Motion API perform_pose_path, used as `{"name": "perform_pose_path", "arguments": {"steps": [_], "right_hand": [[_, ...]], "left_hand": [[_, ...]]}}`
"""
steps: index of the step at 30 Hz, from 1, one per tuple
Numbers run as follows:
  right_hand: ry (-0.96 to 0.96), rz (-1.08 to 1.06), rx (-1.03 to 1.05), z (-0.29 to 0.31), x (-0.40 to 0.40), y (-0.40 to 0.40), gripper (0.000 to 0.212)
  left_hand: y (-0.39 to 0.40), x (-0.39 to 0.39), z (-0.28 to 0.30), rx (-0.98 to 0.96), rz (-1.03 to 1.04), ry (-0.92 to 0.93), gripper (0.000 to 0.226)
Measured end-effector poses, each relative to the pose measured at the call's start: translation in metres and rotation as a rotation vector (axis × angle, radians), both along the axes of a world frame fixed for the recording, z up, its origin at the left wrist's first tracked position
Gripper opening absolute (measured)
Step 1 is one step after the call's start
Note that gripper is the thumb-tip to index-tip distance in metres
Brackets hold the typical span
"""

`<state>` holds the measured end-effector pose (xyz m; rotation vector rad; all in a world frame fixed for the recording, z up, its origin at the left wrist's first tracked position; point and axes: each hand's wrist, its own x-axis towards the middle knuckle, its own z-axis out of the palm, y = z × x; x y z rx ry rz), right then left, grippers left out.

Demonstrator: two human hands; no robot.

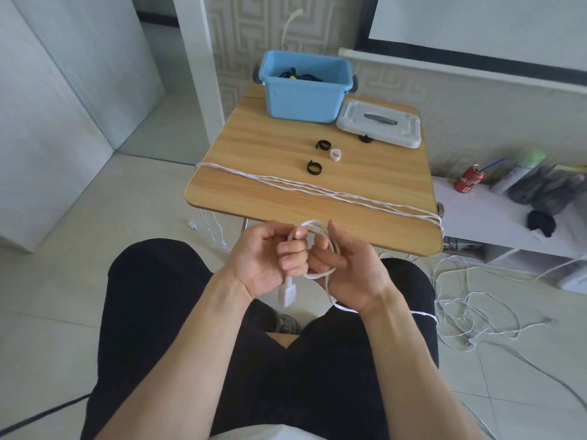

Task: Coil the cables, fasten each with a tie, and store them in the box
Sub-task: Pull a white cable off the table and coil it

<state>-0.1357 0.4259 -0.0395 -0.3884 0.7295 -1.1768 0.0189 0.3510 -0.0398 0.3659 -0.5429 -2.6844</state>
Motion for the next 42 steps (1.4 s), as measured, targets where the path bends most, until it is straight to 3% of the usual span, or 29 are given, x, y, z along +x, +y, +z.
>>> {"name": "perform_pose_path", "arguments": {"steps": [6, 9, 12, 18, 22, 27, 31, 34, 39, 42], "right_hand": [[-0.048, 0.076, 0.052, 0.0, -0.003, 0.003, 0.026], [-0.049, 0.034, 0.074, -0.004, 0.001, 0.003, 0.028], [0.052, -0.017, 0.113, -0.005, 0.005, 0.003, 0.033], [0.345, -0.092, 0.14, 0.0, 0.009, -0.002, 0.039], [0.403, -0.126, 0.097, 0.001, 0.008, -0.001, 0.034], [0.516, -0.095, 0.059, 0.004, 0.01, 0.001, 0.033], [1.036, -0.095, 0.025, -0.002, 0.008, 0.004, 0.028], [1.02, -0.092, -0.034, -0.004, 0.003, 0.008, 0.031], [1.388, -0.086, -0.019, -0.016, 0.0, 0.012, 0.024], [1.531, 0.157, 0.09, -0.015, 0.003, 0.022, 0.026]], "left_hand": [[0.0, 0.0, 0.001, -0.075, -0.03, -0.095, 0.041], [0.0, 0.001, -0.001, -0.094, -0.156, -0.02, 0.04], [0.002, 0.0, -0.002, -0.102, -0.165, -0.086, 0.04], [0.006, -0.008, 0.004, -0.07, 0.079, -0.108, 0.032], [0.008, -0.01, 0.003, -0.029, 0.24, -0.072, 0.032], [0.011, -0.011, 0.003, -0.145, 0.323, -0.234, 0.04], [0.005, -0.006, 0.004, -0.169, 0.354, -0.241, 0.042], [-0.003, 0.0, 0.005, -0.129, 0.401, -0.256, 0.043], [-0.012, 0.007, 0.0, 0.107, 0.601, -0.188, 0.044], [-0.02, 0.014, -0.006, 0.096, 0.762, -0.251, 0.034]]}}
